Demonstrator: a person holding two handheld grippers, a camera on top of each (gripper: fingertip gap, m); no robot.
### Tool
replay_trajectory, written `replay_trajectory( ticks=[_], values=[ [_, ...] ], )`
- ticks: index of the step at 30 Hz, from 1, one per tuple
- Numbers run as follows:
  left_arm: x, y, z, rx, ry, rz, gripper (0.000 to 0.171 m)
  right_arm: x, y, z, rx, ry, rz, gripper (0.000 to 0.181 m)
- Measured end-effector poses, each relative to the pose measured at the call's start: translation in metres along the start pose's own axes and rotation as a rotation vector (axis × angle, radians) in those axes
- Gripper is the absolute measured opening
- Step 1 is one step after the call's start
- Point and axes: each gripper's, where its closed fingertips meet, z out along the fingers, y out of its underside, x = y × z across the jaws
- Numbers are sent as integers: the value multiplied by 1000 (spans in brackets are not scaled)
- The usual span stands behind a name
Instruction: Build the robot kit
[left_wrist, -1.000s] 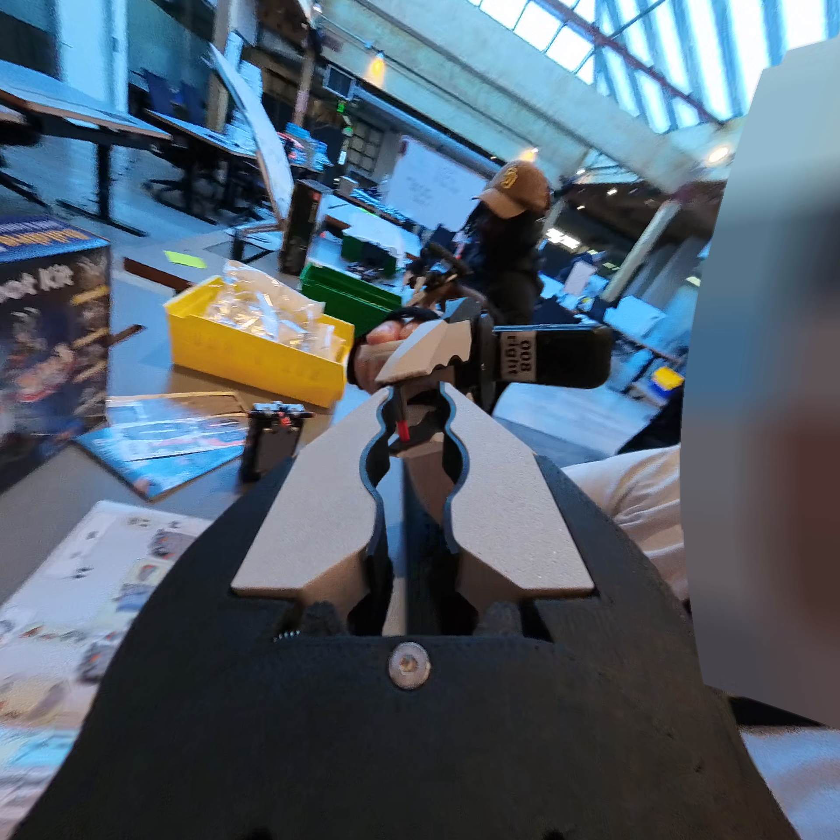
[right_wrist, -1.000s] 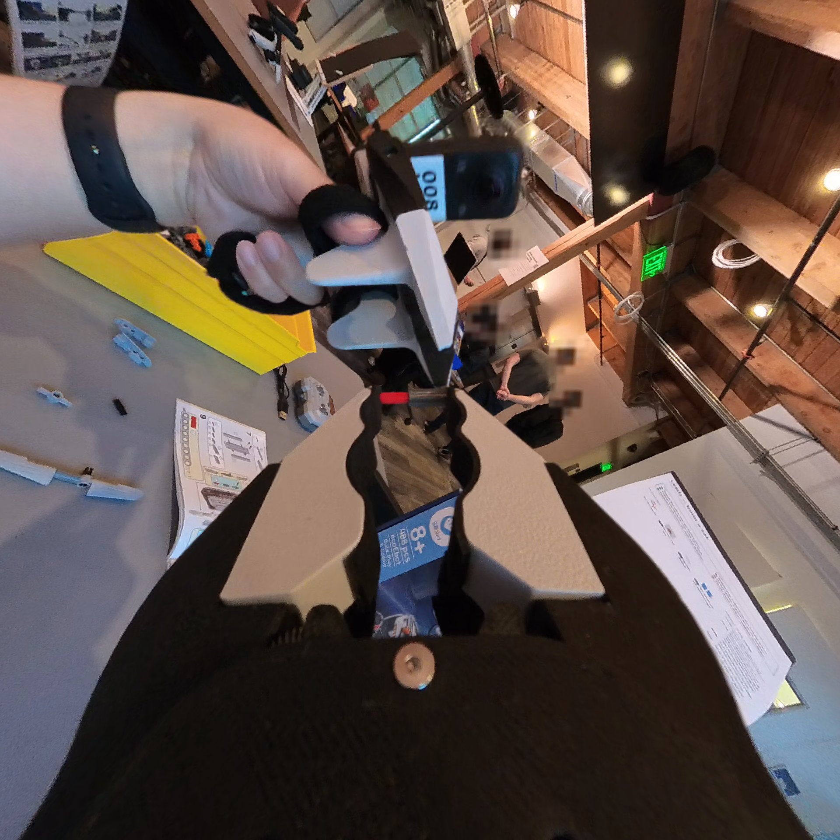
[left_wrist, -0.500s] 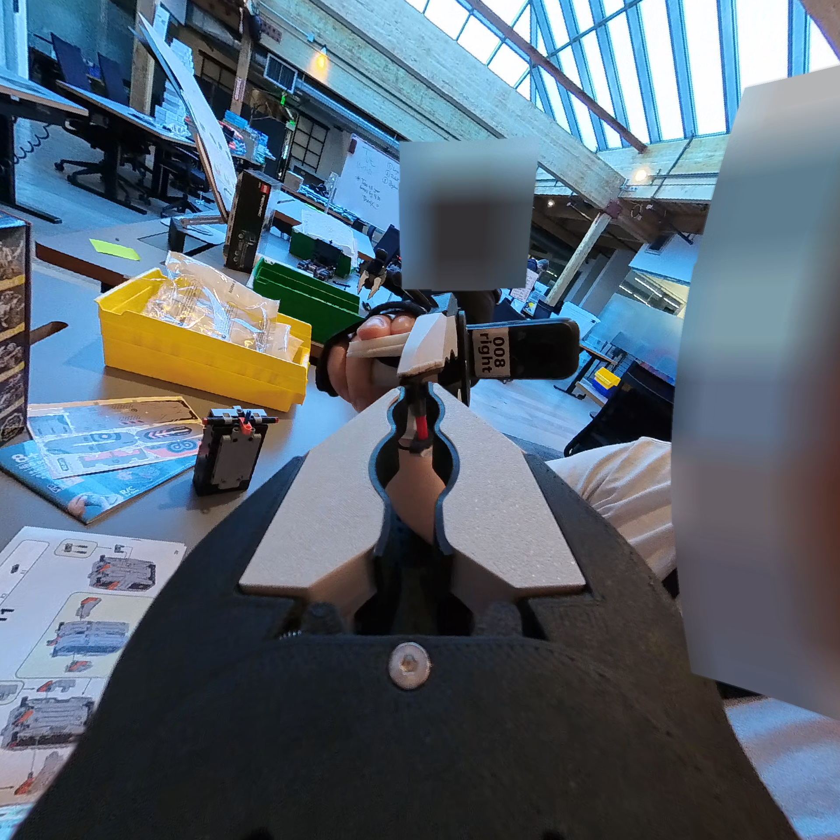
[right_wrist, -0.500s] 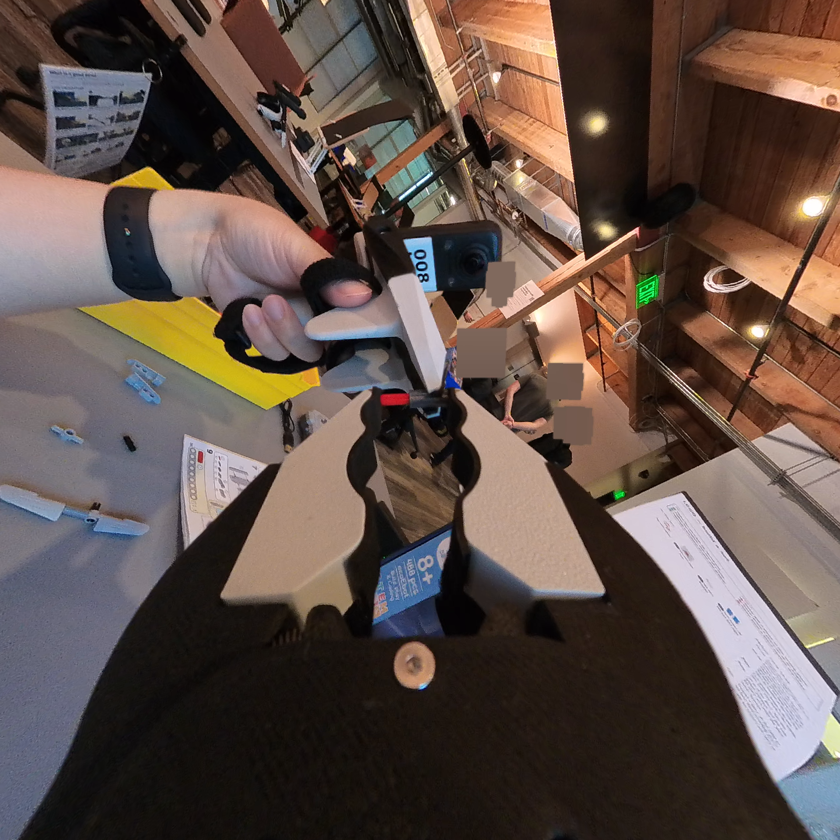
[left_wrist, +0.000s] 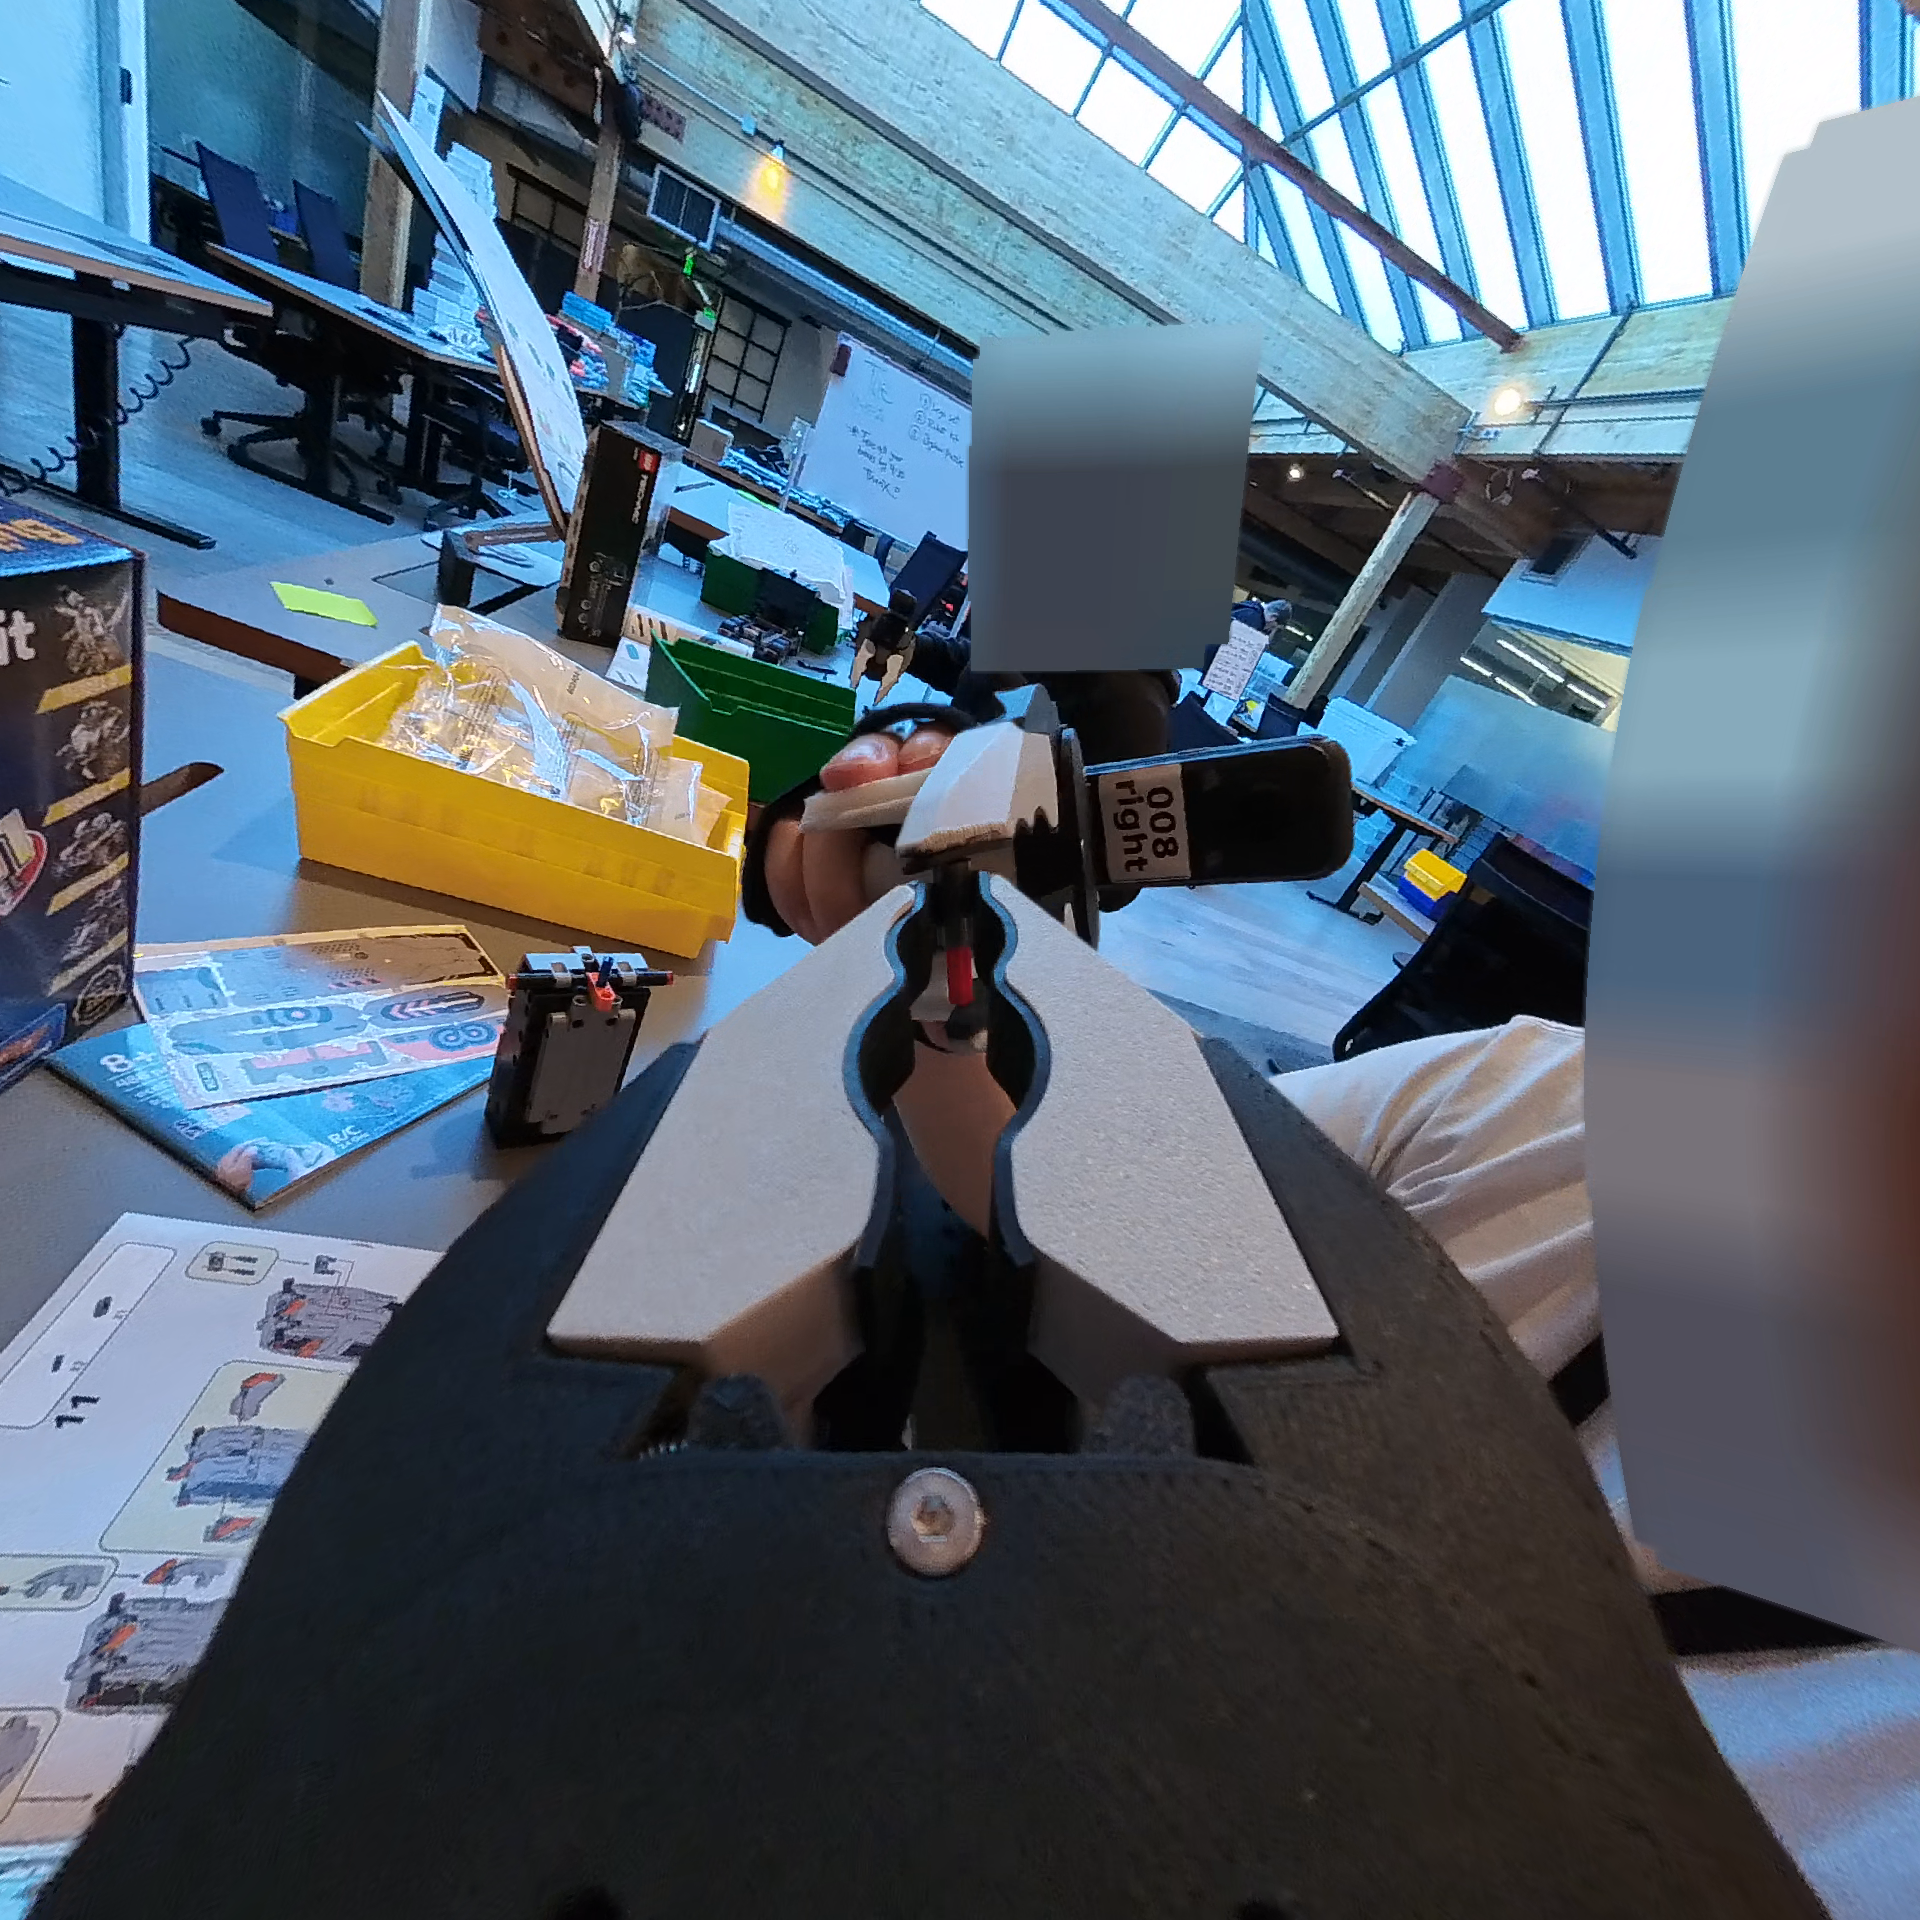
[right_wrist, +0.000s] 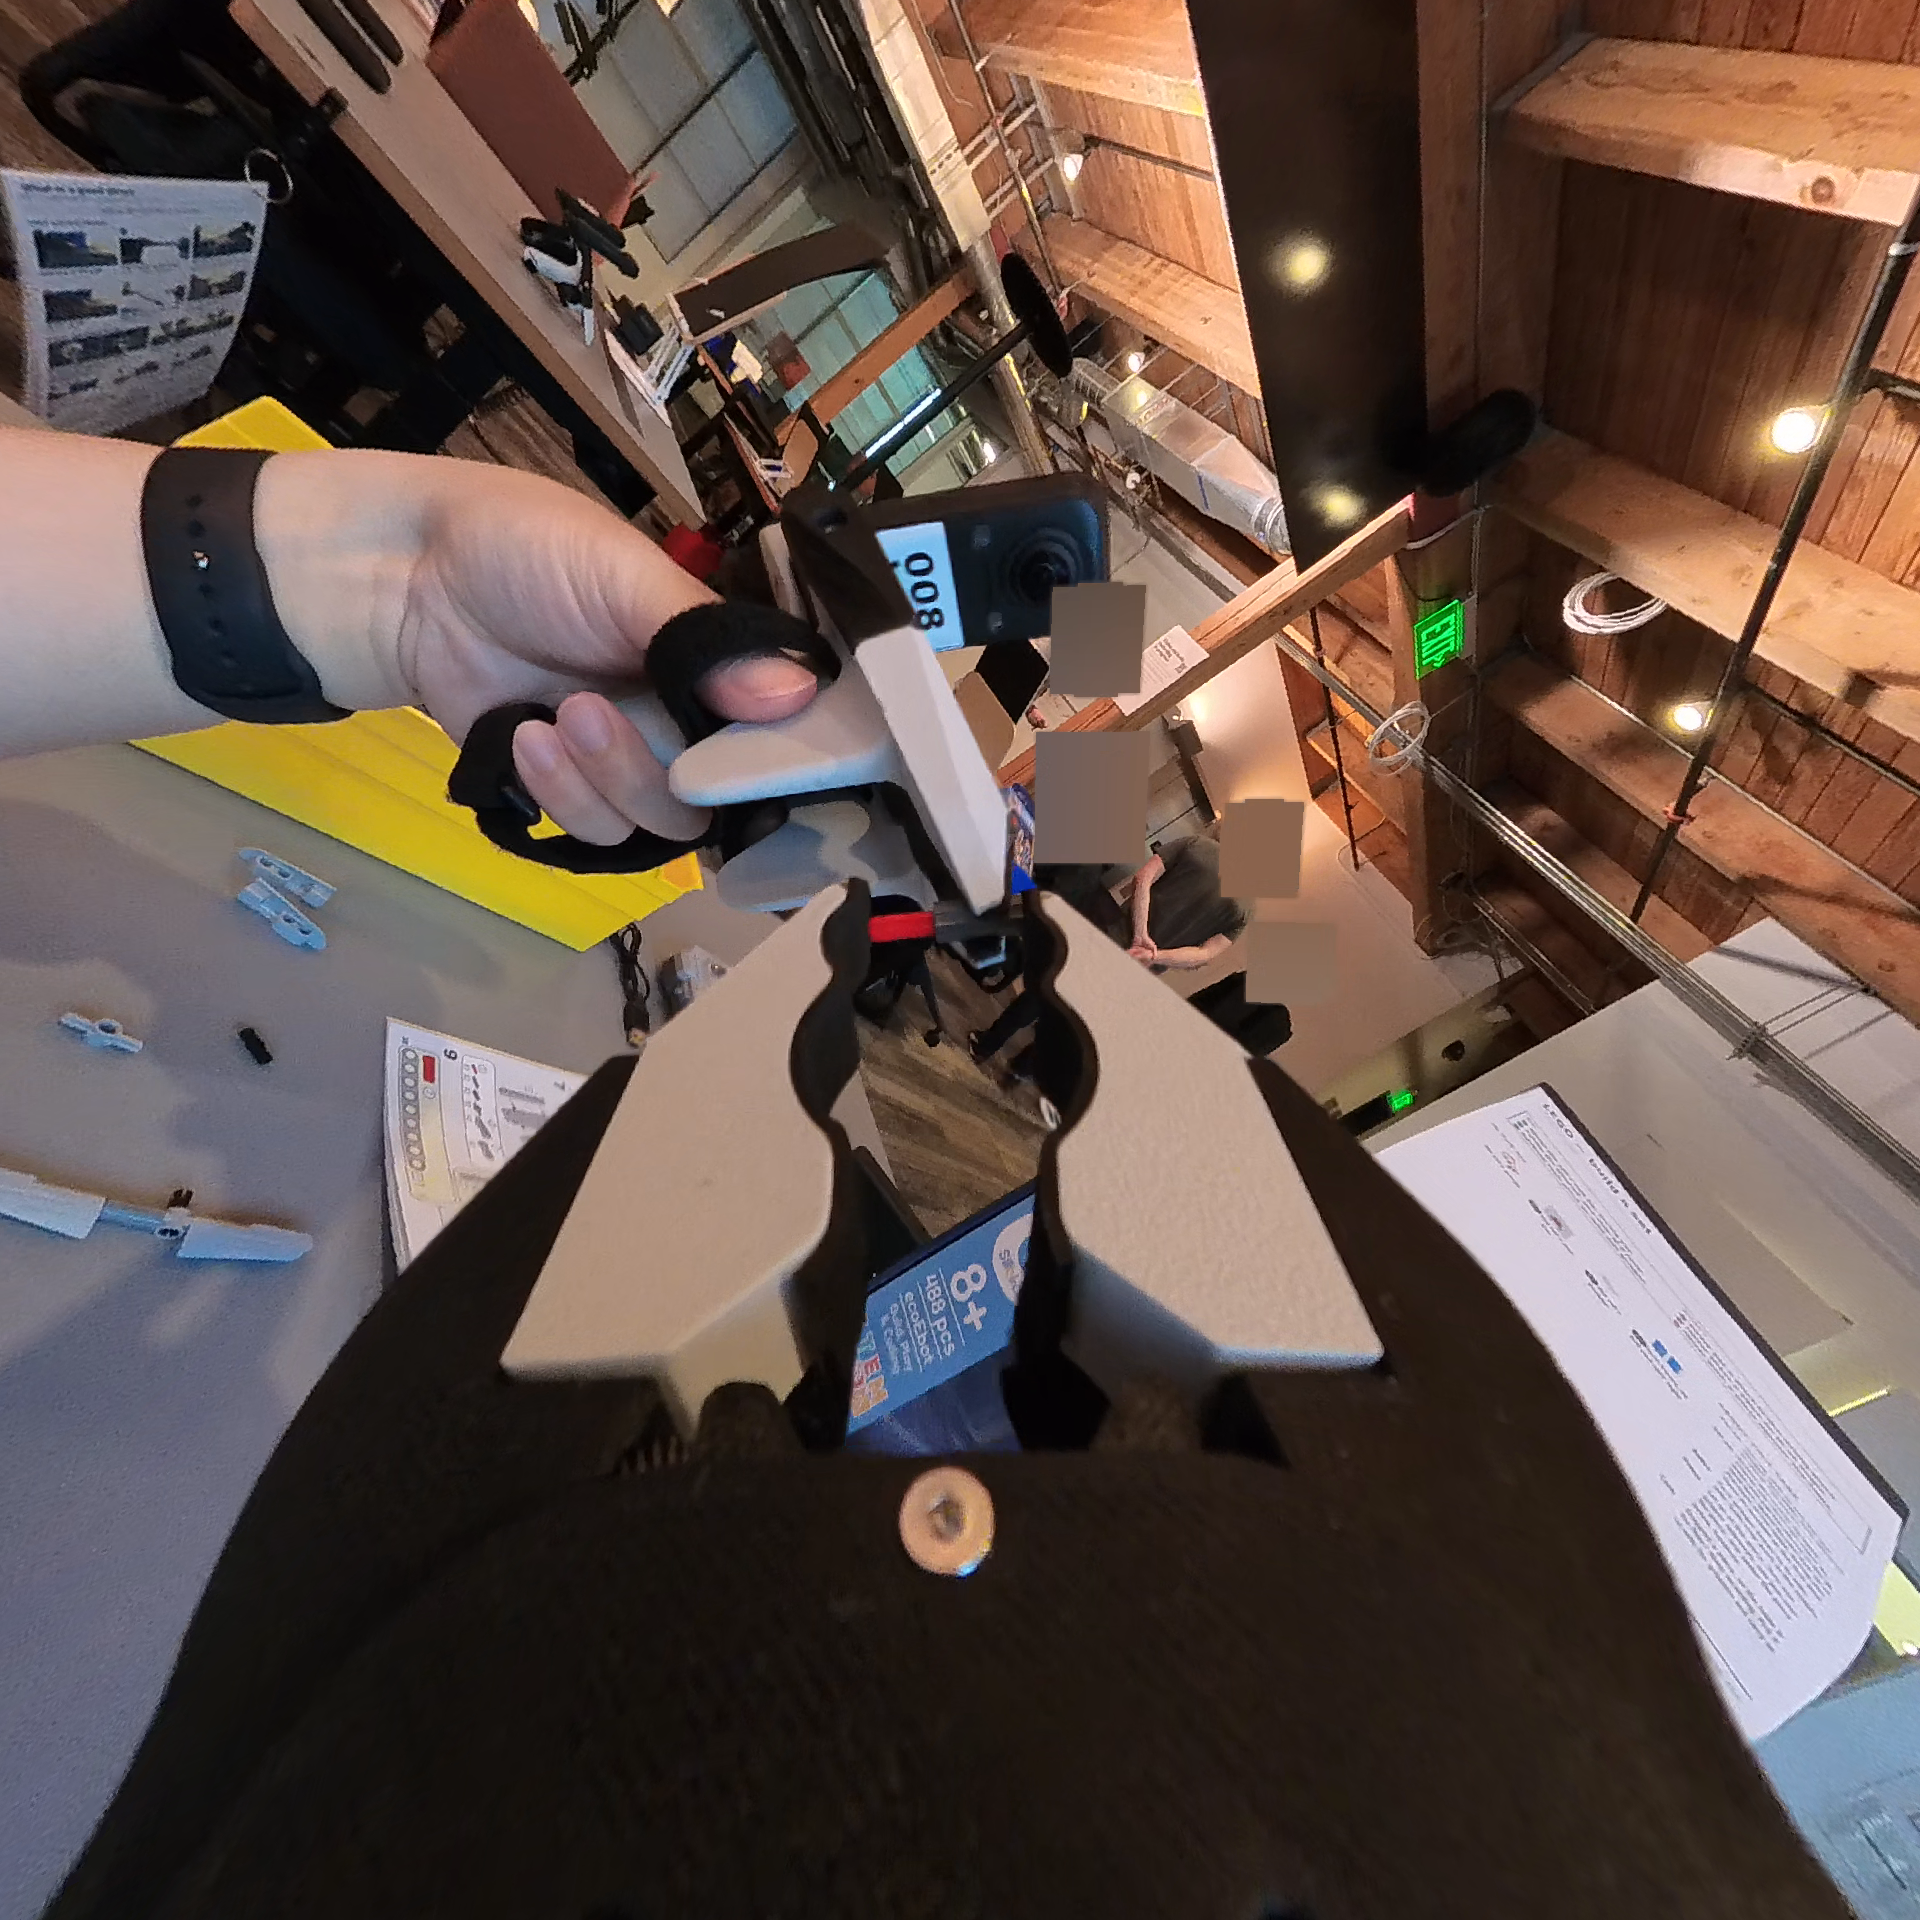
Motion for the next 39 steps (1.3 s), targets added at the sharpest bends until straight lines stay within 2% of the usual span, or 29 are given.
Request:
replay_trajectory(
  ticks=[6, 32, 39],
  values=[
    [2, 1, 2, -1, 3, 2, 5, 1, -1, -2, -29, 24, -57, 27],
    [-4, 1, 0, 0, -31, -1, 4, 0, 5, 1, -35, 14, -31, 27],
    [-2, 3, 3, -7, -9, -15, 5, 0, 3, -3, -35, 12, -71, 26]
  ],
)
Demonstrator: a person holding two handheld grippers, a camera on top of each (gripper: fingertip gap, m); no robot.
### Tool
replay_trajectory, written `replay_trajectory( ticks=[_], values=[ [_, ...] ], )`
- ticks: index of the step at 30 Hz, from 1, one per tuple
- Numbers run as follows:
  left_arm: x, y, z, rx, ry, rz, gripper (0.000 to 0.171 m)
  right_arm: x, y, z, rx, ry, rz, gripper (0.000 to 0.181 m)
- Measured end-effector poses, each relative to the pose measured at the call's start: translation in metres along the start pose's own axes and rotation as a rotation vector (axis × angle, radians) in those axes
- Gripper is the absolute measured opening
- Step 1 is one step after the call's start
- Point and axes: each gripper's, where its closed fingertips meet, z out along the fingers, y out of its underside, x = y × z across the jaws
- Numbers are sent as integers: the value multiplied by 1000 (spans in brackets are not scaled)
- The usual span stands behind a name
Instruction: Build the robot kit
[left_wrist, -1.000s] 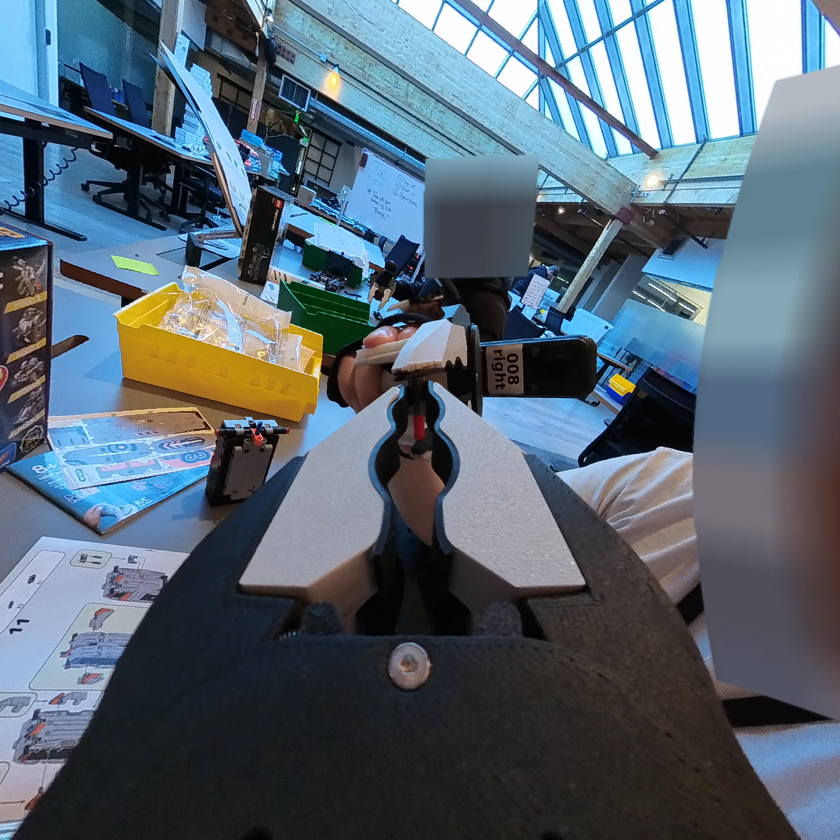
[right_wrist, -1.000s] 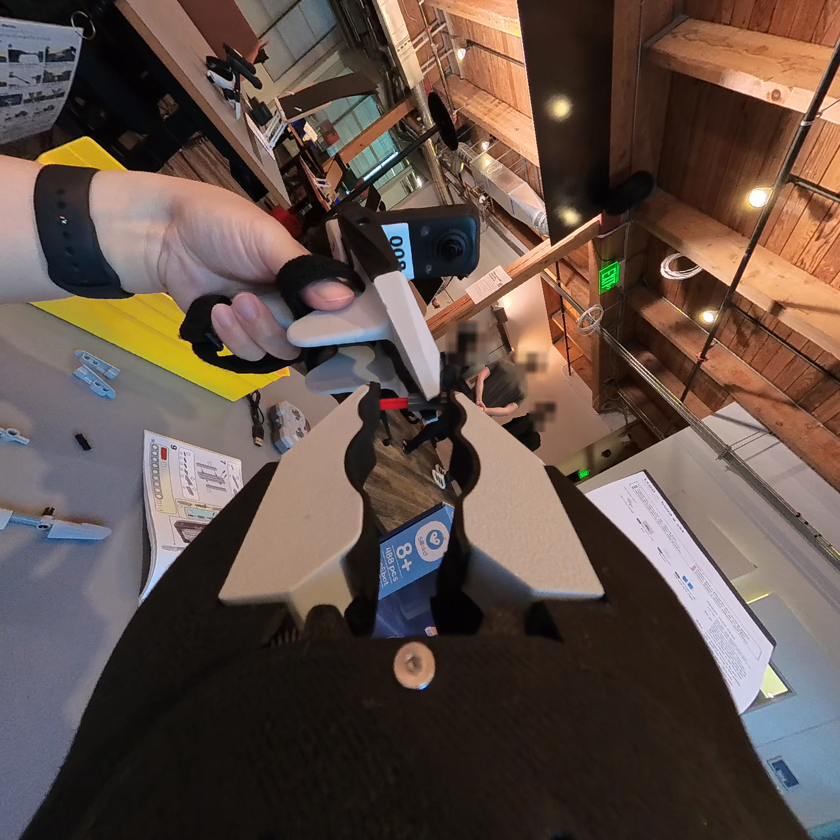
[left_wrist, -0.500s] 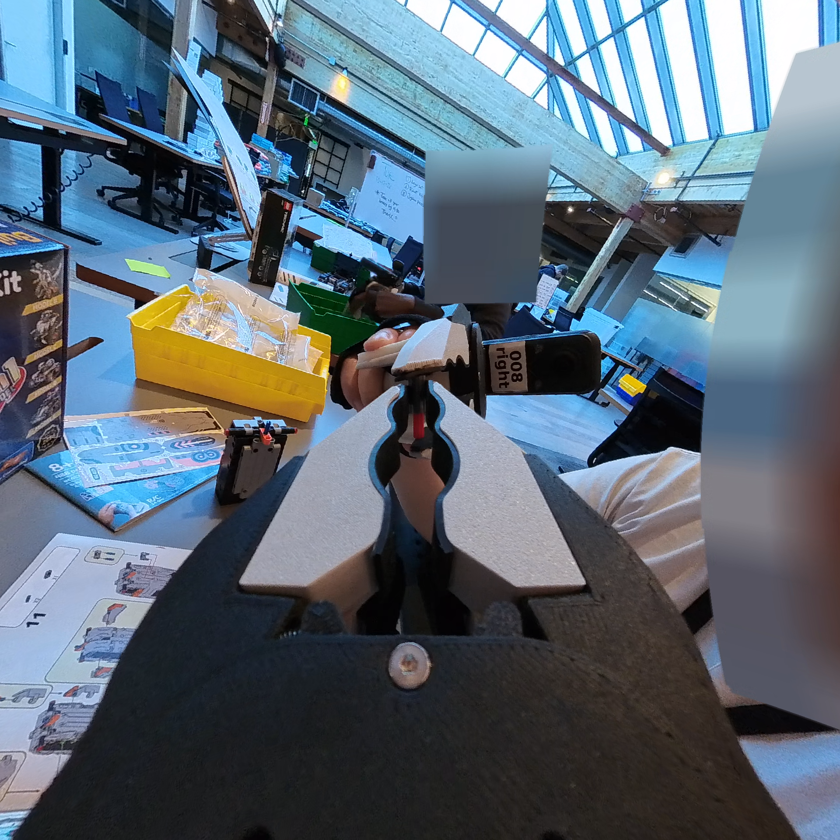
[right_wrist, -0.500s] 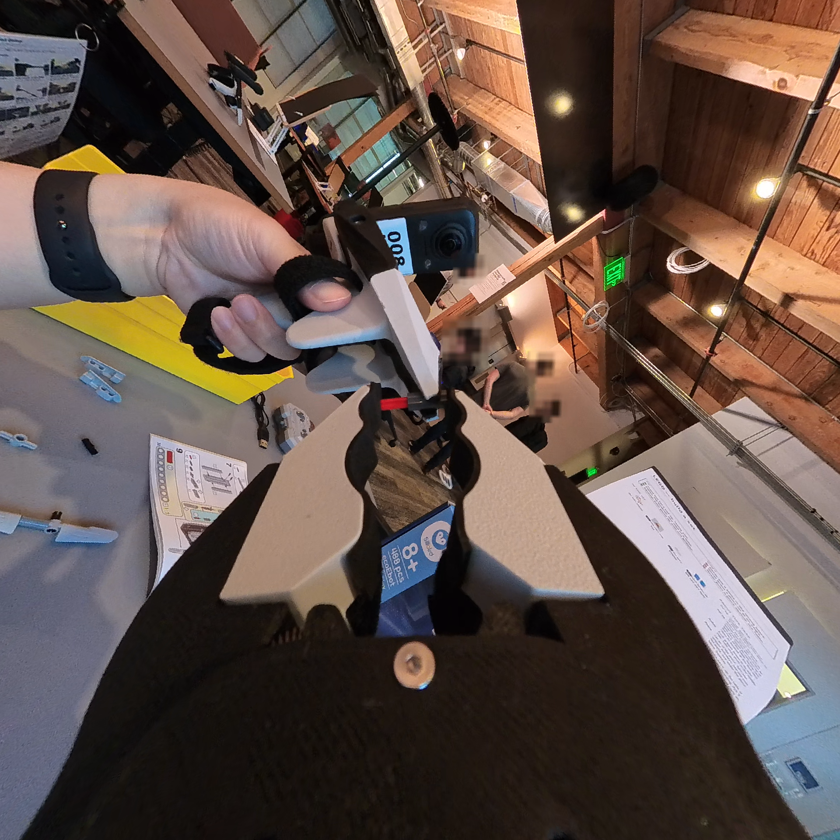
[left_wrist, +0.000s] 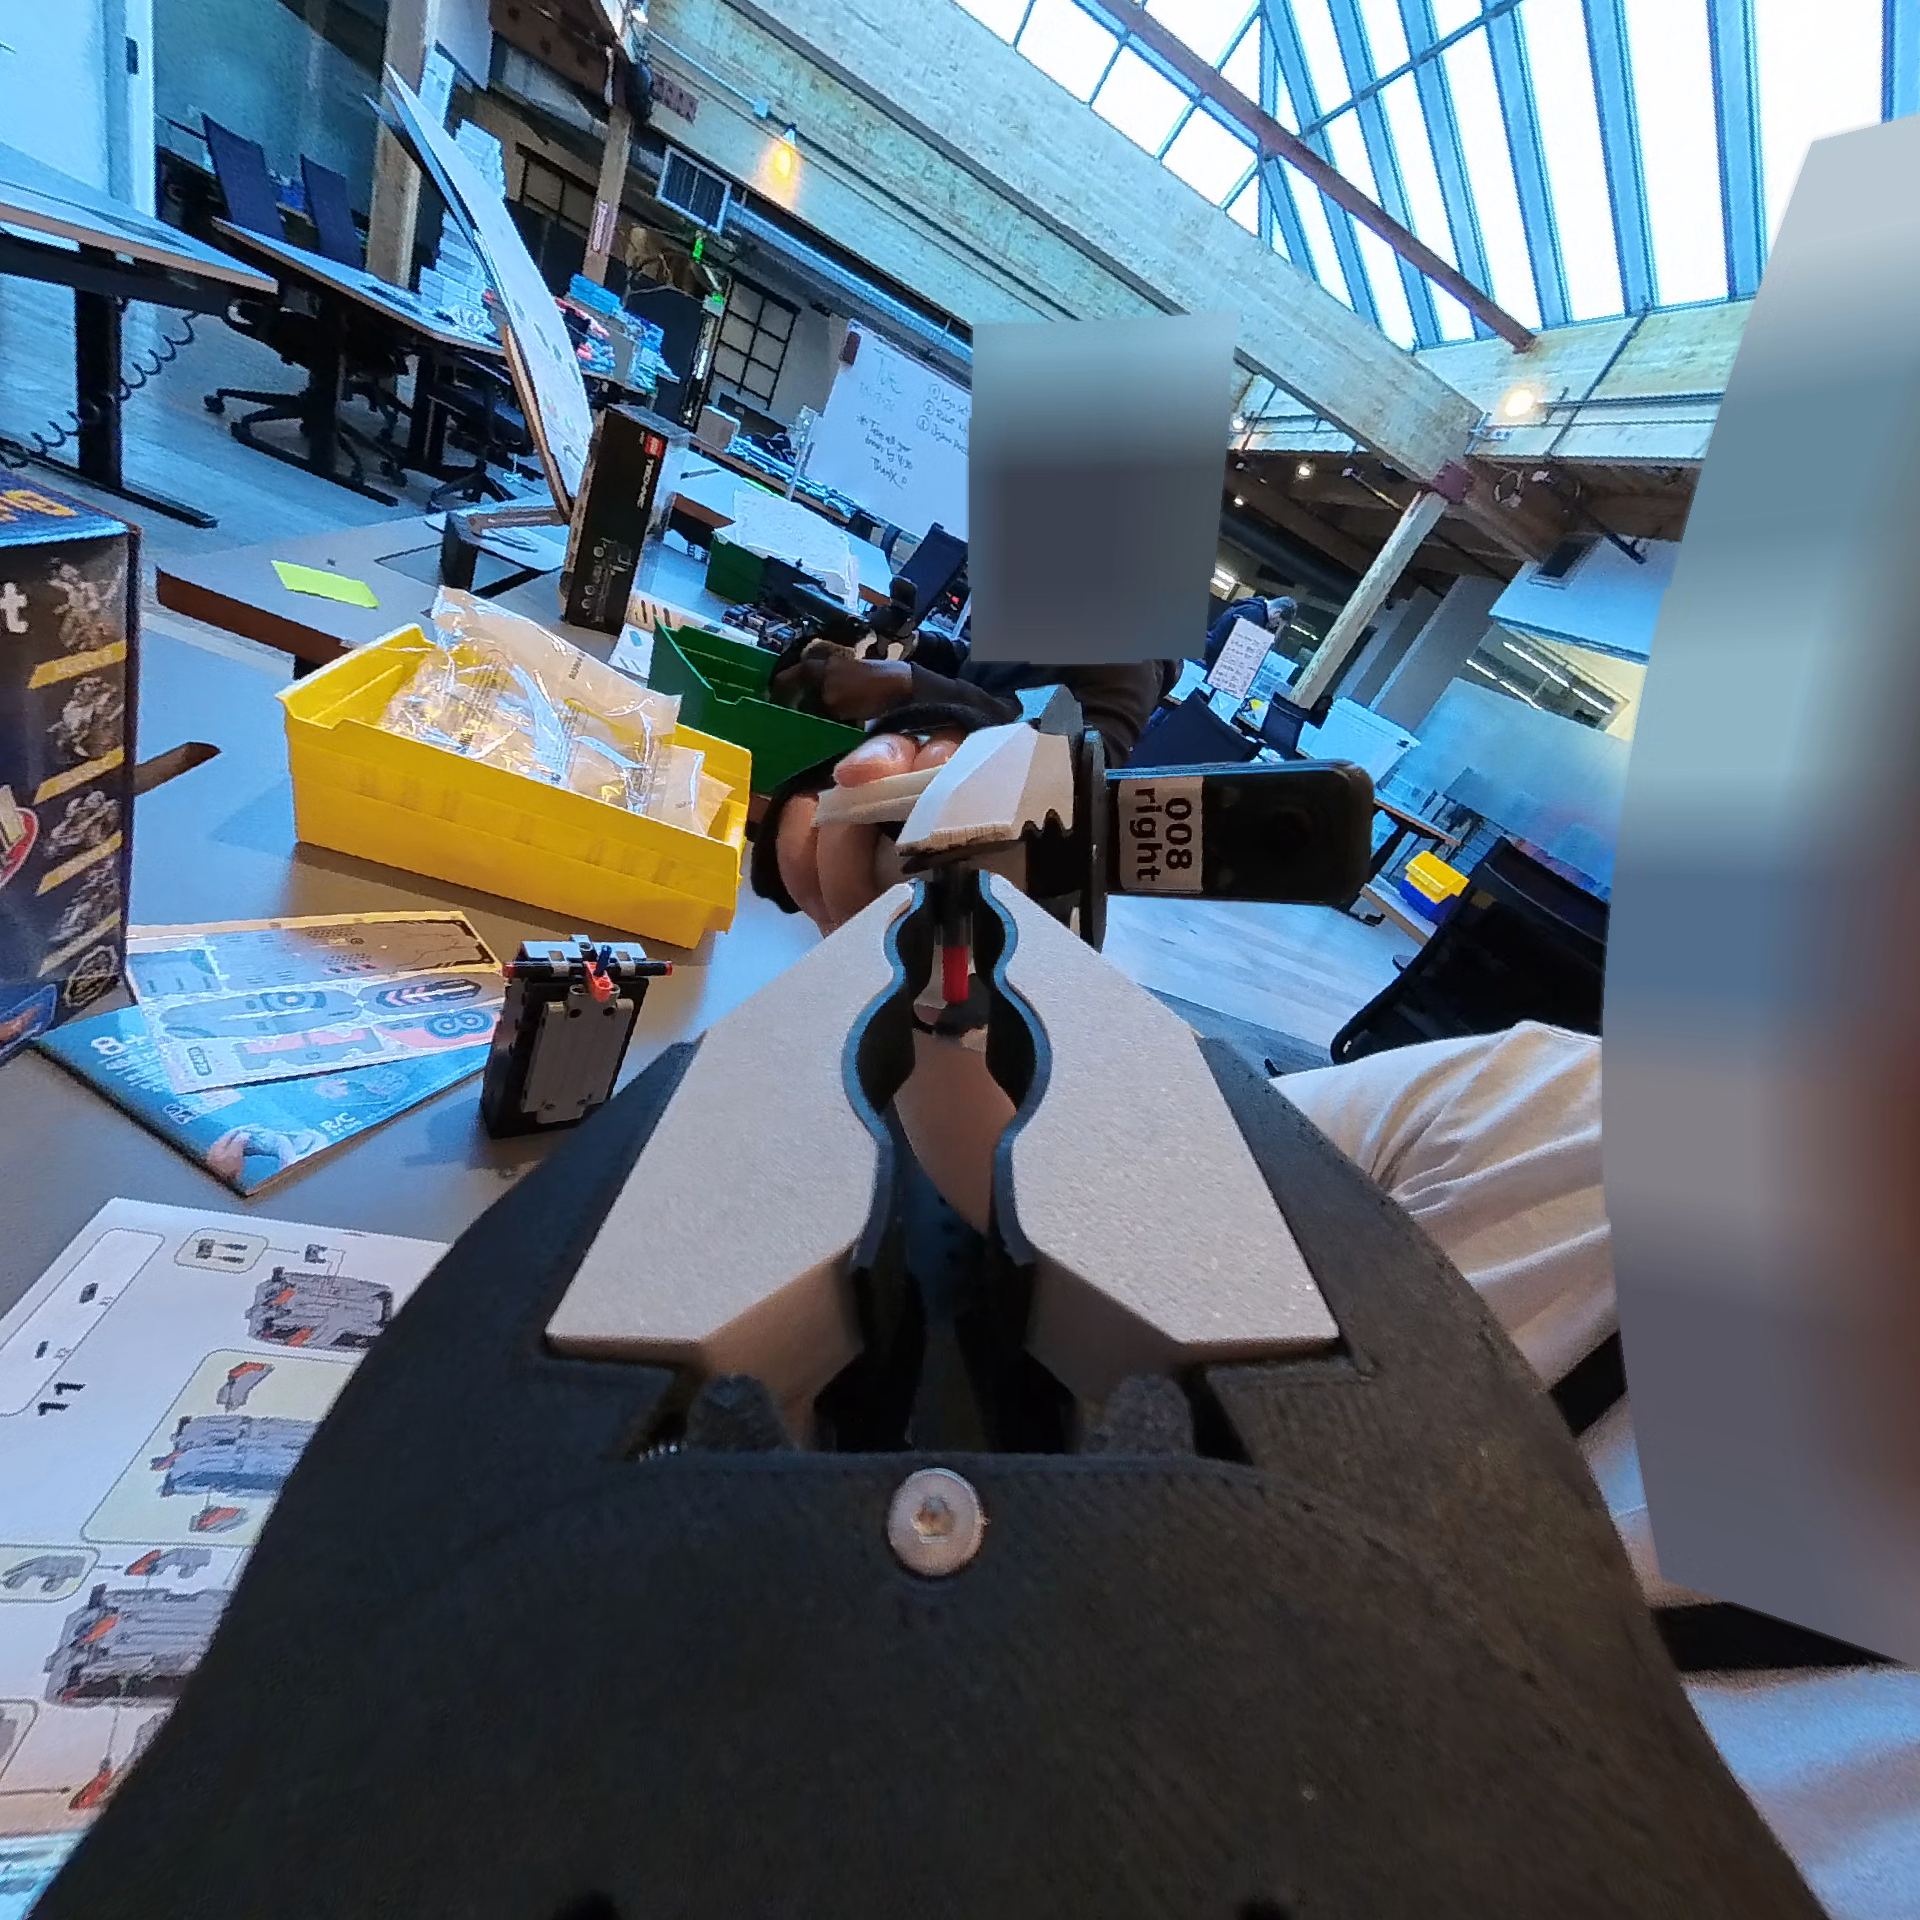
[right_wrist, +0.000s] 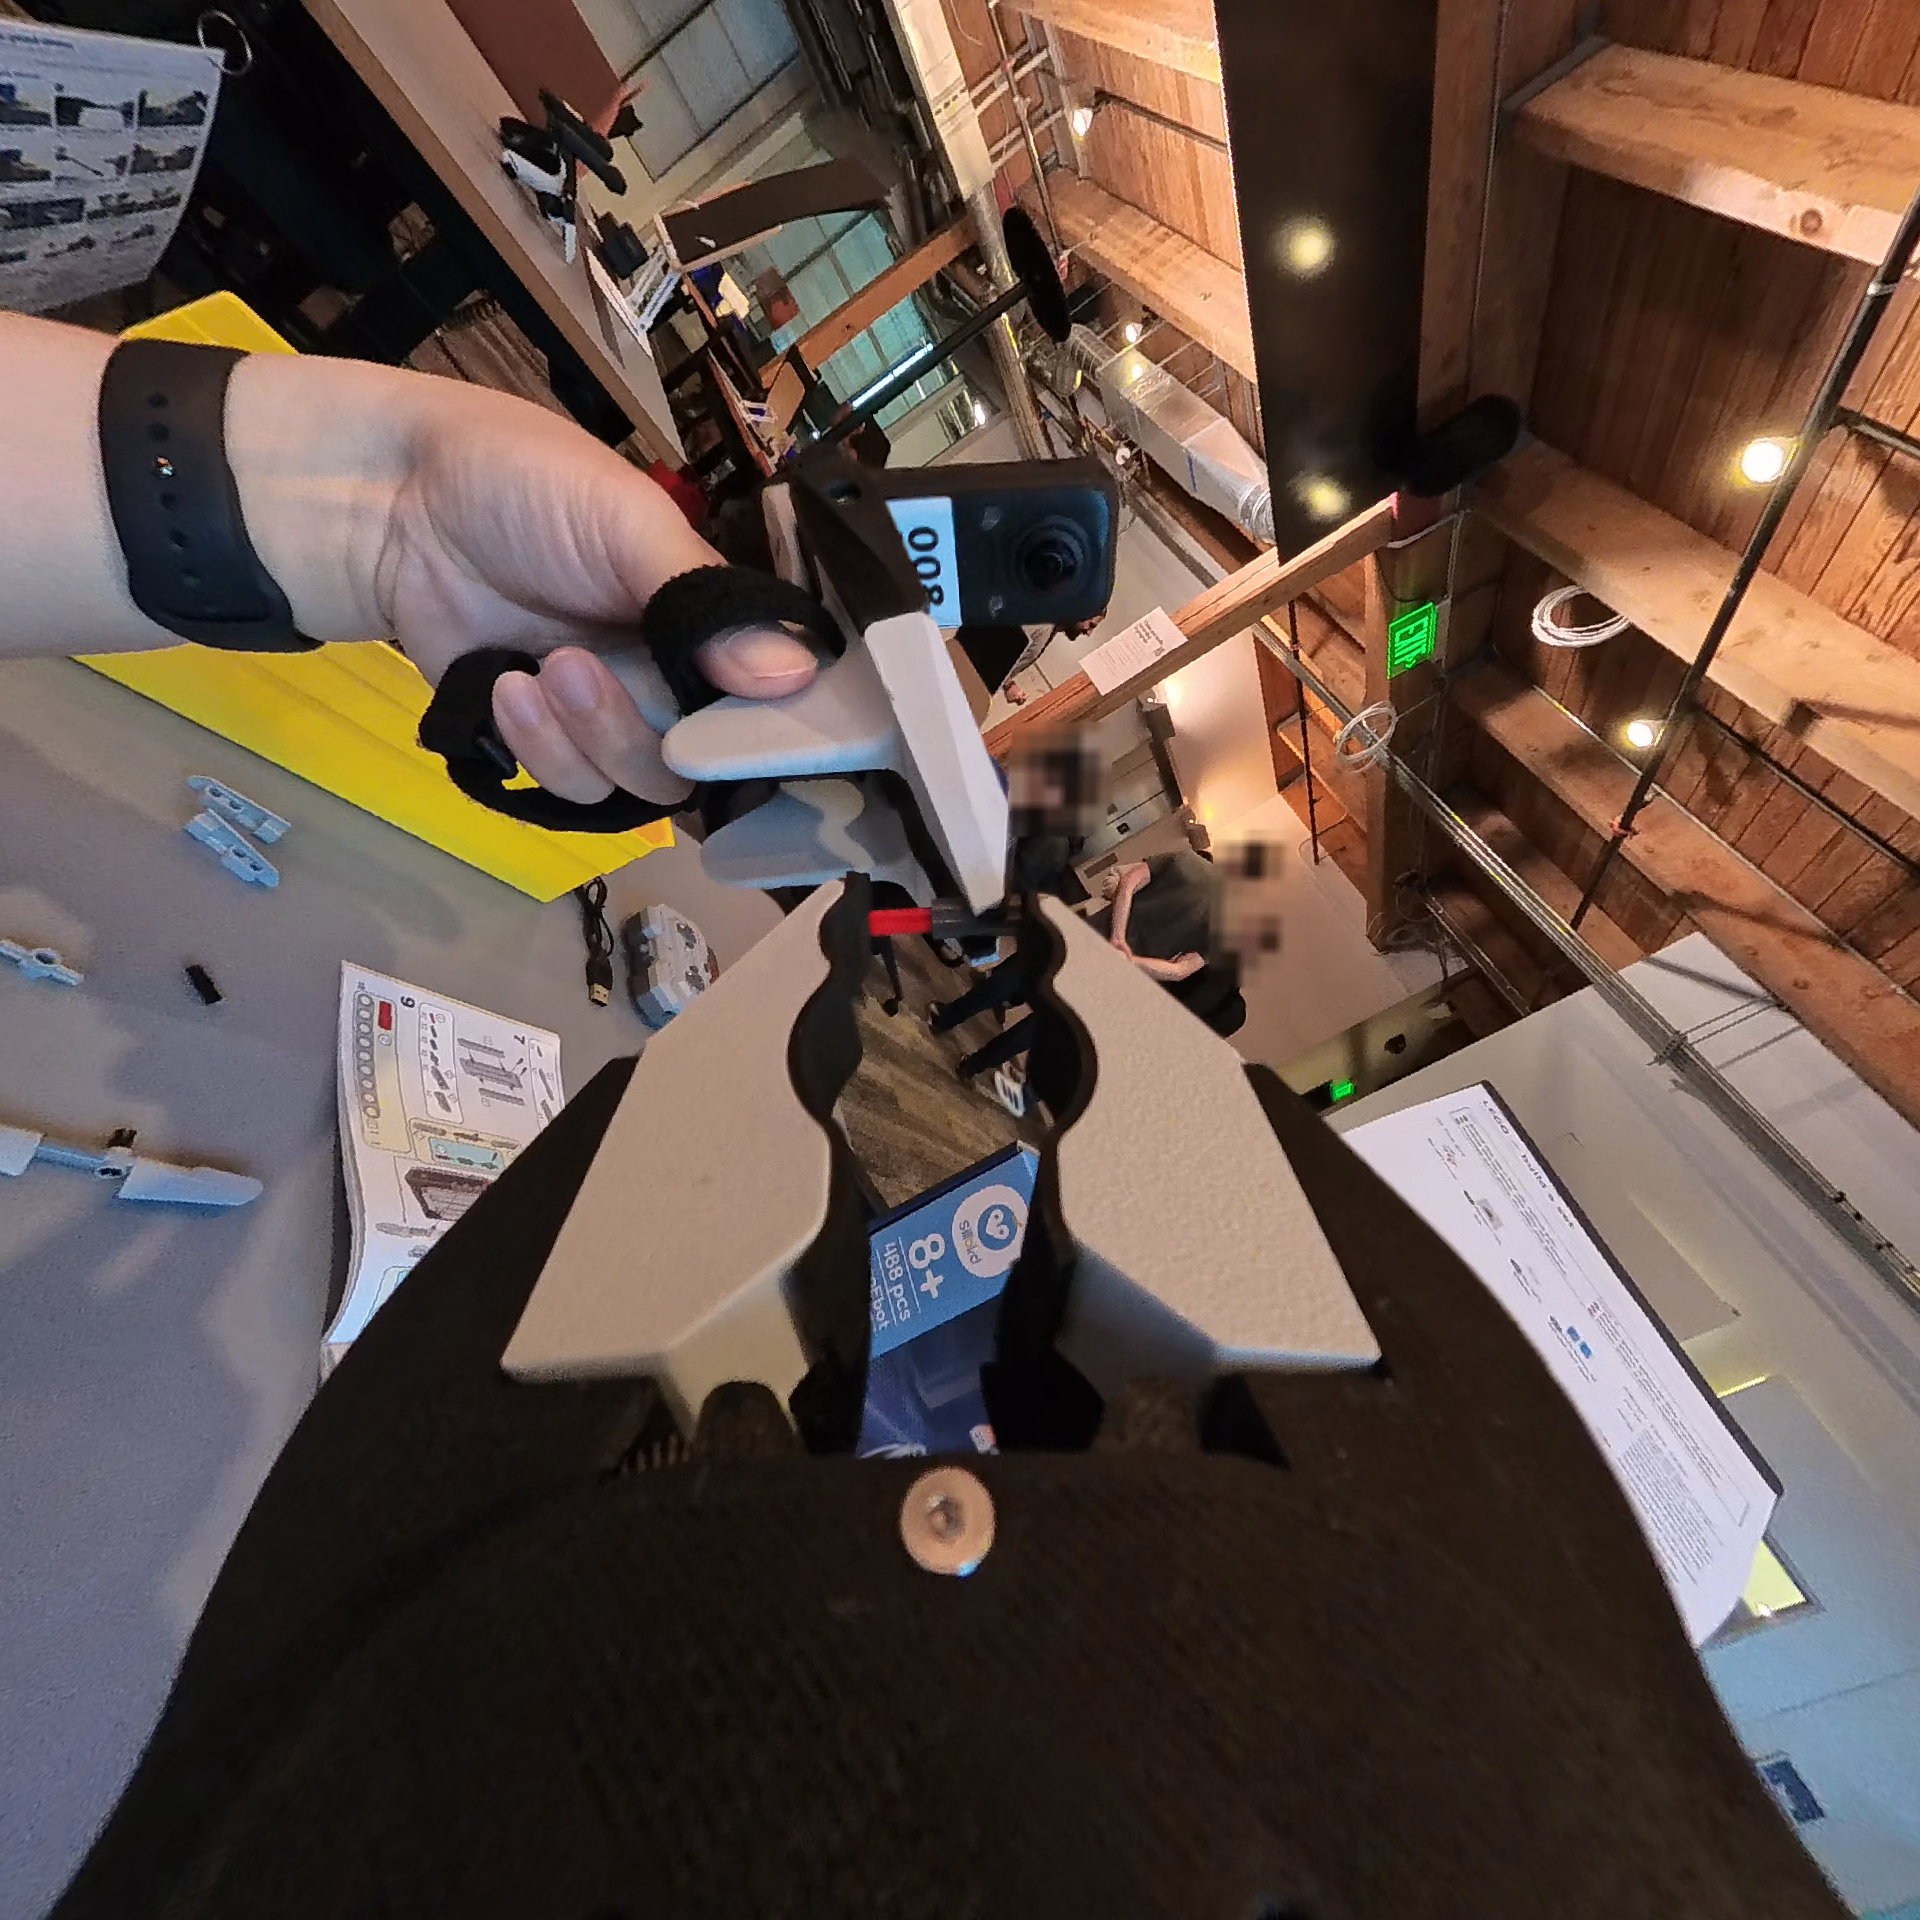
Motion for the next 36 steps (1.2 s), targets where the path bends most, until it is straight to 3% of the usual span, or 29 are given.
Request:
replay_trajectory(
  ticks=[12, 23, 26, 30, 36],
  values=[
    [-1, 0, -5, 21, 7, -46, 5, -2, -1, 6, 35, 17, -13, 27],
    [4, 2, -23, -26, -98, -3, 4, -8, -14, 20, 111, 58, 23, 27],
    [14, -7, -38, 17, -139, 23, 4, -15, -24, 26, 134, 45, 47, 42],
    [18, -7, -73, 54, -272, 77, 4, -21, -25, 30, 146, 7, 88, 40],
    [10, 33, -117, 79, -366, 32, 4, -23, -2, 34, 66, -45, 142, 37]
  ],
)
